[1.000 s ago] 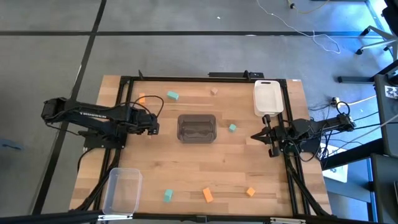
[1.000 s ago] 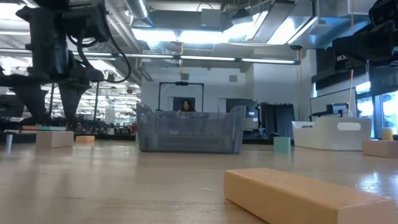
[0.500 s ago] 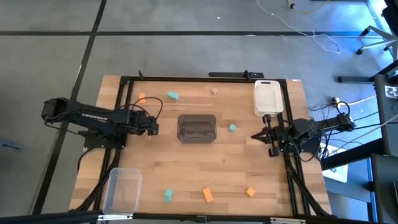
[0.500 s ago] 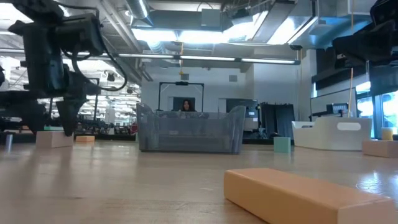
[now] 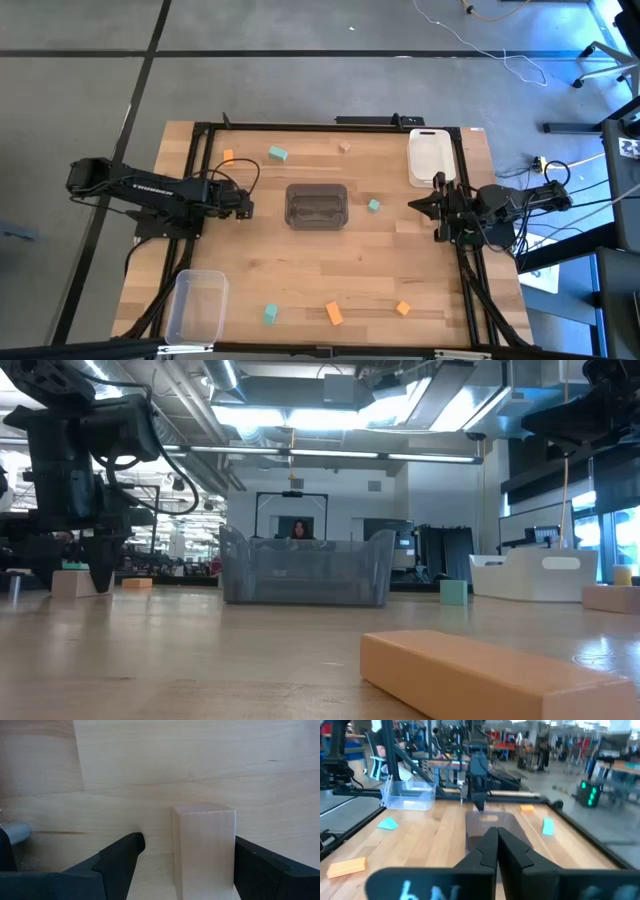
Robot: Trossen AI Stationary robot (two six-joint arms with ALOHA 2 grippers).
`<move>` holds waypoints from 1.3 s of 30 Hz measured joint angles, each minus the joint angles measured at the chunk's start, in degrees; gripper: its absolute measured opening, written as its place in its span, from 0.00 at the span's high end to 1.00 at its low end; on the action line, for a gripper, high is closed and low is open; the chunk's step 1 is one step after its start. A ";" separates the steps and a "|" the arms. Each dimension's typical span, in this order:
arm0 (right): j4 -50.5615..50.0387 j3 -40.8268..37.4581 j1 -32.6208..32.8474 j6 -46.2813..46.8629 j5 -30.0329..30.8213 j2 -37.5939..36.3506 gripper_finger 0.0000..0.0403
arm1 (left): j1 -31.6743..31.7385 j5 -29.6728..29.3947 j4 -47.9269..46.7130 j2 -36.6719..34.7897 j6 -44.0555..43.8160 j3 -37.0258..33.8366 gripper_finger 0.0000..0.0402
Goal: Sort & place blocks by color
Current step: Put the left brown block into the black bin
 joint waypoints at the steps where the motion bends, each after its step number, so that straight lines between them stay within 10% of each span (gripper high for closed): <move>1: -1.04 0.72 0.00 1.01 0.06 0.38 0.98 | 0.00 0.00 0.21 0.00 0.01 0.00 0.32; 29: -9.36 16.08 0.00 5.77 0.19 19.68 0.98 | 0.02 -1.33 0.45 0.07 0.15 -0.07 0.32; 39: -9.23 17.47 0.00 5.72 0.14 21.45 0.98 | 0.04 -0.17 0.01 2.10 0.19 0.05 0.54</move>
